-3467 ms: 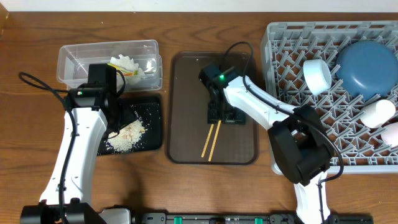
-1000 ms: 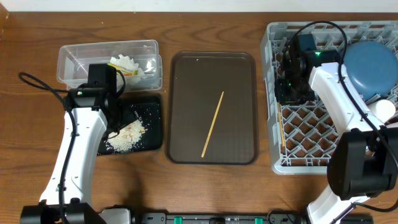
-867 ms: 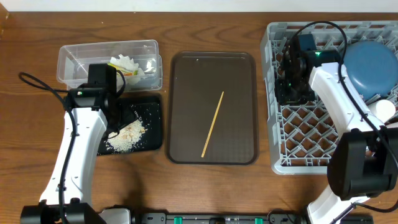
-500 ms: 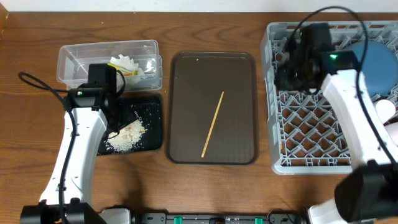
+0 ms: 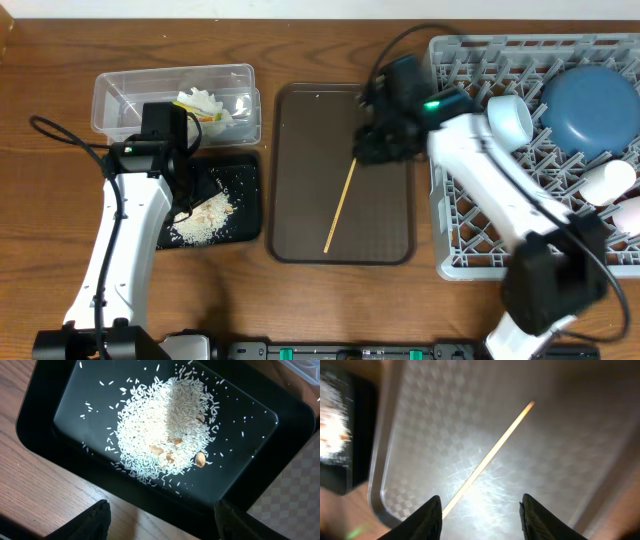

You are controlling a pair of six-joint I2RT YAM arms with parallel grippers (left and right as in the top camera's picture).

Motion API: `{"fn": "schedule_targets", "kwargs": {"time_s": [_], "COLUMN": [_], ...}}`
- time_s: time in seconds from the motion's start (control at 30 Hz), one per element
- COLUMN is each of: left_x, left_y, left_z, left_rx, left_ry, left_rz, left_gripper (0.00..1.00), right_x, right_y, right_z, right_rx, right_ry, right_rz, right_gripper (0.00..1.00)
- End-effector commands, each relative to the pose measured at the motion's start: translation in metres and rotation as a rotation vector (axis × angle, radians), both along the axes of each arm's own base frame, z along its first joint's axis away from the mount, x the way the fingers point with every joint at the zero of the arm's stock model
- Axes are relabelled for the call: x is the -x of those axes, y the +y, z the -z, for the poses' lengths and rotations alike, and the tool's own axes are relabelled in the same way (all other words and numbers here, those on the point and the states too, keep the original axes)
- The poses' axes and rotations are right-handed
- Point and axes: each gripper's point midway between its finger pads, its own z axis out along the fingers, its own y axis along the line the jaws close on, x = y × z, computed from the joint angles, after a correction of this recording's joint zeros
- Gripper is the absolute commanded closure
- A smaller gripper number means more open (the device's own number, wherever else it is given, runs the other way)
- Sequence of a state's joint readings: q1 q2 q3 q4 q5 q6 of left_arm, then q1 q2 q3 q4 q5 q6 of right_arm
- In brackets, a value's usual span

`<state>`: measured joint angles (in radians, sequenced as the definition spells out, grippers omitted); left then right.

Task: Sort waste into correct bins and load items into the dishwasher rack
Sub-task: 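Reach the right gripper back and grasp the second chopstick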

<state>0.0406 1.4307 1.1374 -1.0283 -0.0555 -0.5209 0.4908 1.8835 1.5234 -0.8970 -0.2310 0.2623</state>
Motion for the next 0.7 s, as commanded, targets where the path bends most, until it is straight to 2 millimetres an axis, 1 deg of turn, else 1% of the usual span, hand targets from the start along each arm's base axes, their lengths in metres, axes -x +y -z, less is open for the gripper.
{"fn": "schedule_targets", "kwargs": {"time_s": [0.0,0.13,0.2,0.27,0.4,0.5,0.53,0.67], "left_x": [0.005,0.005,0.005,0.005,0.005,0.005,0.005,0.005], "left_y": [0.002,0.002,0.002,0.002,0.002,0.002,0.002,0.002], "left_z": [0.004,0.004,0.004,0.004,0.004,0.004,0.004,0.004], "left_rx": [-0.003,-0.003,-0.003,-0.003,-0.003,-0.003,-0.003,-0.003], "left_ry": [0.018,0.018,0.018,0.018,0.018,0.018,0.018,0.018], "left_rz": [-0.014,-0.014,-0.014,-0.014,-0.014,-0.014,-0.014,-0.014], "left_gripper": [0.31,0.31,0.31,0.31,0.30,0.30,0.31,0.30], "right_x": [0.005,0.019,0.025,0.031,0.040,0.043,0.044,0.044], "right_y": [0.005,0.022,0.026,0.027,0.024,0.022,0.021,0.010], "right_z": [0.026,0.054,0.066,0.079,0.098,0.108,0.109,0.109], "right_rx": [0.091,0.138,0.164,0.202,0.269,0.298,0.307,0.353], "right_ry": [0.046,0.102,0.121,0.140,0.170,0.184,0.186,0.179], "right_rz": [0.117,0.140,0.155,0.171,0.205,0.220,0.224,0.250], "right_gripper": [0.51,0.51,0.52,0.52,0.53,0.55,0.57,0.70]}}
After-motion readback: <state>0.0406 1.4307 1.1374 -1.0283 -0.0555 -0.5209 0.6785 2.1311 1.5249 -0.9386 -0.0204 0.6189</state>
